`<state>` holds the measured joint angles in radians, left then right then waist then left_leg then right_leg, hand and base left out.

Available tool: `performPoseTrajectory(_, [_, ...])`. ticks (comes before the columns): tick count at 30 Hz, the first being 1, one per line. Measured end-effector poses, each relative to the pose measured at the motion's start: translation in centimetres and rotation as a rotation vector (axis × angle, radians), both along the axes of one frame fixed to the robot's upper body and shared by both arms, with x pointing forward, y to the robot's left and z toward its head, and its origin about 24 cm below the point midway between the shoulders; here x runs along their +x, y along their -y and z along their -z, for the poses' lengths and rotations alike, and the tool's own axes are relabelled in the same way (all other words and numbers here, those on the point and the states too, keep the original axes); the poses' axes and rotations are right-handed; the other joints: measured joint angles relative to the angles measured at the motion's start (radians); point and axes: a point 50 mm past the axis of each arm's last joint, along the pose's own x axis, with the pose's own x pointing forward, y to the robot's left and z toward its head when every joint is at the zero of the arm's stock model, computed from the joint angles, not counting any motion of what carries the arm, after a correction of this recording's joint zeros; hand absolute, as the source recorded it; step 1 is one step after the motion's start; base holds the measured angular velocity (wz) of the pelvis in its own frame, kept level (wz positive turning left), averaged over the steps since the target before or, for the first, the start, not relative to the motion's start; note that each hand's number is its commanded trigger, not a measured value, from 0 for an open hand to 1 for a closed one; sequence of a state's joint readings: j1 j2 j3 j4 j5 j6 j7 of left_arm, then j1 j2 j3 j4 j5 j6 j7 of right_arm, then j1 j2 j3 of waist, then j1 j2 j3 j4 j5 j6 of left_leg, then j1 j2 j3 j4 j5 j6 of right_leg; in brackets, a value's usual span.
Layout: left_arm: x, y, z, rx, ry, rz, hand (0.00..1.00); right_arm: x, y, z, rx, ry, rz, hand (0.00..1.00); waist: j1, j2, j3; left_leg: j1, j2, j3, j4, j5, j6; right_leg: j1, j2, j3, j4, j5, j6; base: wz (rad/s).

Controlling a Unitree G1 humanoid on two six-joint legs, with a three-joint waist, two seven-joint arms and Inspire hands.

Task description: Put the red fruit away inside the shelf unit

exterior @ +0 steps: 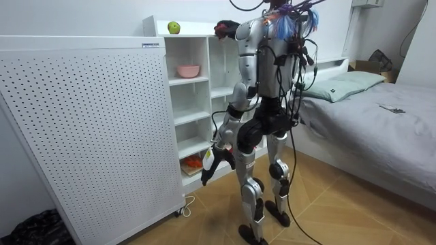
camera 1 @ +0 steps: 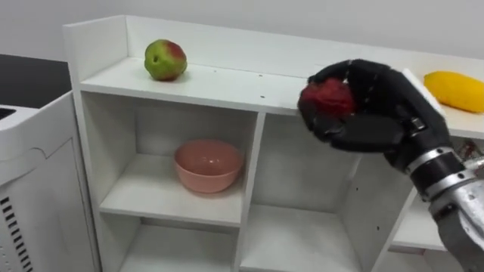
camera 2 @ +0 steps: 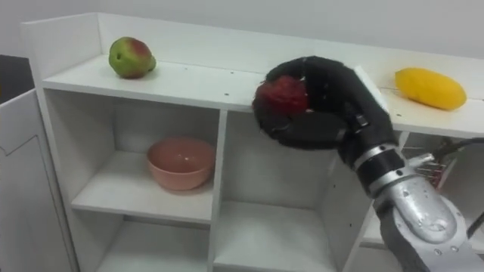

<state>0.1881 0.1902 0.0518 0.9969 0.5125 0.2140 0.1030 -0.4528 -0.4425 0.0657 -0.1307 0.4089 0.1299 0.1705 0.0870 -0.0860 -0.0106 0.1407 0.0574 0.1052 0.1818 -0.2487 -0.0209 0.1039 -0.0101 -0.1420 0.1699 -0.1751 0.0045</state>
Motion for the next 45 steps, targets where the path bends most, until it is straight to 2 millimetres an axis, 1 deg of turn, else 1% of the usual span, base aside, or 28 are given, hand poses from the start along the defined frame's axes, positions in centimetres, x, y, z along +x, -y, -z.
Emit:
performPoseTrajectory(3, [-0.2, 0.2, 0.1, -0.001, -0.006, 0.013, 0.0, -1.4, -1.7, 1.4, -0.013, -0.054, -0.135, 1.0, 0.004, 0.0, 0.0003, -0.001, 0.0, 0.001, -0.001, 0.0, 0.0, 0.002, -0.001, -0.004, 0.0, 0.0, 0.0, 0.03])
performPoseTrajectory(6, [-0.8, 0.2, 0.1, 0.009, -0.017, 0.01, 0.0, -2.1, -2.6, 2.0, 0.009, -0.067, -0.203, 1.0, 0.008, -0.001, 0.0002, -0.001, 0.0, 0.002, 0.0, 0.0, 0.0, 0.003, -0.002, -0.008, 0.0, 0.0, 0.0, 0.02])
performPoseTrajectory(9, [-1.3, 0.3, 0.3, 0.021, -0.034, 0.02, 0.0, -2.7, -3.3, 3.3, 0.078, -0.129, -0.282, 1.0, 0.008, -0.005, 0.0022, -0.01, 0.0, 0.002, 0.006, 0.0, 0.0, 0.002, -0.004, -0.017, 0.002, 0.0, 0.0, 0.1])
performPoseTrajectory(11, [-1.5, 0.5, 0.4, 0.023, -0.045, 0.033, 0.0, -3.0, -4.0, 5.8, 0.127, -0.222, -0.311, 1.0, 0.015, -0.004, 0.0027, -0.015, 0.0, -0.001, 0.01, 0.0, 0.0, -0.002, -0.005, -0.022, 0.007, 0.0, 0.0, 0.05])
performPoseTrajectory(12, [-1.4, 0.6, 0.4, 0.021, -0.044, 0.037, 0.0, -3.0, -4.2, 6.6, 0.133, -0.257, -0.318, 1.0, 0.015, -0.004, 0.0027, -0.019, 0.0, -0.002, 0.009, 0.0, 0.0, -0.005, -0.005, -0.023, 0.009, 0.0, 0.0, 0.07])
performPoseTrajectory(13, [-1.0, 0.7, 0.4, 0.014, -0.033, 0.037, 0.0, -3.0, -4.4, 8.3, 0.141, -0.33, -0.329, 1.0, 0.017, -0.004, 0.0032, -0.036, 0.001, -0.009, 0.014, 0.0, 0.001, -0.022, -0.006, -0.026, 0.022, 0.0, 0.0, 0.1])
performPoseTrajectory(14, [-0.5, 0.9, 0.4, 0.016, -0.027, 0.06, 0.0, -3.0, -4.5, 9.8, 0.147, -0.398, -0.333, 1.0, 0.019, -0.002, 0.0044, -0.059, 0.0, -0.012, 0.024, 0.0, 0.001, -0.041, -0.008, -0.027, 0.031, 0.001, -0.001, 0.06])
performPoseTrajectory(15, [-0.3, 1.0, 0.5, 0.019, -0.025, 0.072, 0.0, -2.9, -4.5, 10.5, 0.151, -0.428, -0.329, 1.0, 0.02, -0.001, 0.0063, -0.066, 0.0, -0.012, 0.026, 0.001, 0.002, -0.05, -0.008, -0.026, 0.035, 0.002, -0.002, 0.04])
performPoseTrajectory(16, [0.1, 1.2, 0.5, 0.023, -0.02, 0.087, 0.0, -2.8, -4.6, 12.0, 0.158, -0.493, -0.316, 1.0, 0.026, 0.004, 0.0095, -0.081, 0.0, -0.012, 0.033, 0.003, 0.002, -0.061, -0.009, -0.027, 0.037, 0.003, -0.004, 0.0])
performPoseTrajectory(17, [0.4, 1.3, 0.5, 0.025, -0.015, 0.097, 0.0, -2.7, -4.4, 13.2, 0.174, -0.548, -0.302, 1.0, 0.026, 0.008, 0.0114, -0.098, 0.0, -0.013, 0.041, 0.003, 0.003, -0.077, -0.01, -0.028, 0.039, 0.004, -0.006, 0.0])
performPoseTrajectory(19, [0.8, 1.5, 0.5, 0.023, -0.004, 0.096, 0.0, -2.7, -4.3, 14.8, 0.204, -0.617, -0.279, 1.0, 0.025, 0.013, 0.014, -0.128, 0.0, -0.014, 0.051, 0.004, 0.003, -0.109, -0.011, -0.031, 0.054, 0.005, -0.007, 0.0])
performPoseTrajectory(21, [0.9, 1.6, 0.7, 0.018, -0.008, 0.094, 0.0, -3.1, -4.0, 17.1, 0.247, -0.709, -0.23, 1.0, 0.021, 0.023, 0.0161, -0.163, -0.001, -0.024, 0.063, 0.005, 0.004, -0.135, -0.019, -0.061, 0.061, 0.006, -0.008, 0.11])
performPoseTrajectory(24, [1.2, 1.7, 0.6, 0.014, 0.004, 0.091, 0.0, -3.3, -3.1, 19.4, 0.355, -0.816, -0.176, 1.0, 0.013, 0.033, 0.0147, -0.219, -0.001, -0.027, 0.099, 0.005, 0.005, -0.186, -0.025, -0.072, 0.086, 0.006, -0.008, 0.1])
performPoseTrajectory(25, [1.3, 1.7, 0.6, 0.011, 0.011, 0.093, 0.0, -3.3, -2.5, 20.1, 0.382, -0.849, -0.139, 1.0, 0.015, 0.042, 0.0204, -0.248, -0.001, -0.027, 0.119, 0.004, 0.007, -0.217, -0.027, -0.073, 0.105, 0.006, -0.008, 0.0])
performPoseTrajectory(26, [1.5, 1.8, 0.6, 0.007, 0.016, 0.096, 0.0, -3.3, -1.8, 20.8, 0.424, -0.878, -0.092, 1.0, 0.013, 0.053, 0.0243, -0.281, -0.002, -0.027, 0.137, 0.004, 0.007, -0.249, -0.032, -0.08, 0.123, 0.006, -0.008, 0.05])
performPoseTrajectory(28, [1.8, 2.0, 0.7, -0.007, 0.028, 0.076, 0.0, -3.4, -0.9, 22.0, 0.515, -0.915, -0.017, 1.0, 0.017, 0.064, 0.0301, -0.322, -0.003, -0.025, 0.158, 0.005, 0.009, -0.29, -0.038, -0.082, 0.145, 0.006, -0.008, 0.02])
performPoseTrajectory(29, [1.9, 2.2, 0.7, -0.014, 0.029, 0.067, 0.0, -3.5, -0.4, 22.9, 0.583, -0.955, 0.031, 1.0, 0.022, 0.077, 0.0348, -0.352, -0.004, -0.022, 0.171, 0.004, 0.01, -0.32, -0.041, -0.081, 0.164, 0.005, -0.01, -0.04])
performPoseTrajectory(30, [2.0, 2.3, 0.7, -0.02, 0.036, 0.058, 0.0, -3.5, -0.2, 23.3, 0.624, -0.974, 0.053, 1.0, 0.021, 0.083, 0.0354, -0.372, -0.004, -0.023, 0.179, 0.004, 0.011, -0.341, -0.044, -0.082, 0.18, 0.003, -0.012, 0.0])
performPoseTrajectory(32, [2.8, 2.5, 0.7, -0.031, 0.054, 0.041, 0.0, -3.0, 0.8, 24.2, 0.765, -1.019, 0.147, 1.0, 0.024, 0.096, 0.0385, -0.465, -0.017, -0.027, 0.242, 0.0, 0.017, -0.447, -0.068, -0.083, 0.267, -0.026, -0.02, 0.08])
performPoseTrajectory(33, [3.0, 2.6, 0.7, -0.033, 0.056, 0.045, 0.0, -3.0, 1.1, 24.3, 0.798, -1.025, 0.171, 1.0, 0.028, 0.098, 0.0381, -0.481, -0.019, -0.027, 0.255, 0.0, 0.017, -0.468, -0.073, -0.082, 0.285, -0.028, -0.022, 0.07])
performPoseTrajectory(34, [3.2, 2.8, 0.7, -0.034, 0.054, 0.065, 0.0, -2.5, 1.4, 24.3, 0.895, -1.03, 0.214, 1.0, 0.032, 0.103, 0.0403, -0.52, -0.021, -0.026, 0.277, 0.0, 0.017, -0.513, -0.081, -0.08, 0.319, -0.034, -0.027, 0.0])
performPoseTrajectory(35, [3.4, 3.0, 0.7, -0.038, 0.055, 0.071, 0.0, -1.9, 1.6, 24.1, 0.992, -1.021, 0.239, 1.0, 0.033, 0.103, 0.041, -0.554, -0.026, -0.025, 0.293, 0.001, 0.018, -0.552, -0.091, -0.079, 0.348, -0.044, -0.031, 0.0])
performPoseTrajectory(36, [3.4, 3.1, 0.7, -0.04, 0.056, 0.075, 0.0, -1.7, 1.8, 24.1, 1.03, -1.014, 0.252, 1.0, 0.033, 0.103, 0.0417, -0.569, -0.029, -0.025, 0.3, 0.002, 0.019, -0.571, -0.095, -0.077, 0.36, -0.047, -0.033, 0.06])
performPoseTrajectory(37, [3.5, 3.3, 0.8, -0.048, 0.058, 0.075, 0.0, -1.4, 2.2, 24.0, 1.105, -0.999, 0.282, 1.0, 0.034, 0.103, 0.0426, -0.593, -0.035, -0.025, 0.312, 0.004, 0.019, -0.601, -0.098, -0.059, 0.382, -0.056, -0.031, 0.07])
performPoseTrajectory(38, [3.5, 3.5, 0.8, -0.055, 0.058, 0.073, 0.0, -1.2, 2.7, 23.9, 1.168, -0.98, 0.306, 1.0, 0.039, 0.107, 0.045, -0.615, -0.037, -0.025, 0.325, 0.004, 0.019, -0.625, -0.102, -0.054, 0.4, -0.061, -0.031, 0.04])
performPoseTrajectory(41, [3.7, 3.9, 0.8, -0.073, 0.066, 0.07, 0.0, -0.3, 3.4, 23.1, 1.316, -0.916, 0.327, 1.0, 0.048, 0.106, 0.0468, -0.69, -0.041, -0.023, 0.365, 0.004, 0.019, -0.707, -0.114, -0.049, 0.451, -0.069, -0.038, 0.01])
performPoseTrajectory(43, [4.0, 4.1, 0.8, -0.081, 0.071, 0.071, 0.0, 0.1, 3.6, 22.7, 1.376, -0.9, 0.329, 1.0, 0.051, 0.105, 0.0485, -0.733, -0.045, -0.024, 0.39, 0.004, 0.019, -0.754, -0.122, -0.05, 0.483, -0.075, -0.042, 0.09])
performPoseTrajectory(45, [5.1, 4.5, 0.7, -0.096, 0.107, 0.044, 0.0, 0.6, 4.0, 22.3, 1.422, -0.882, 0.349, 1.0, 0.057, 0.107, 0.0521, -0.794, -0.047, -0.027, 0.428, 0.001, 0.02, -0.814, -0.13, -0.048, 0.52, -0.081, -0.047, 0.1])
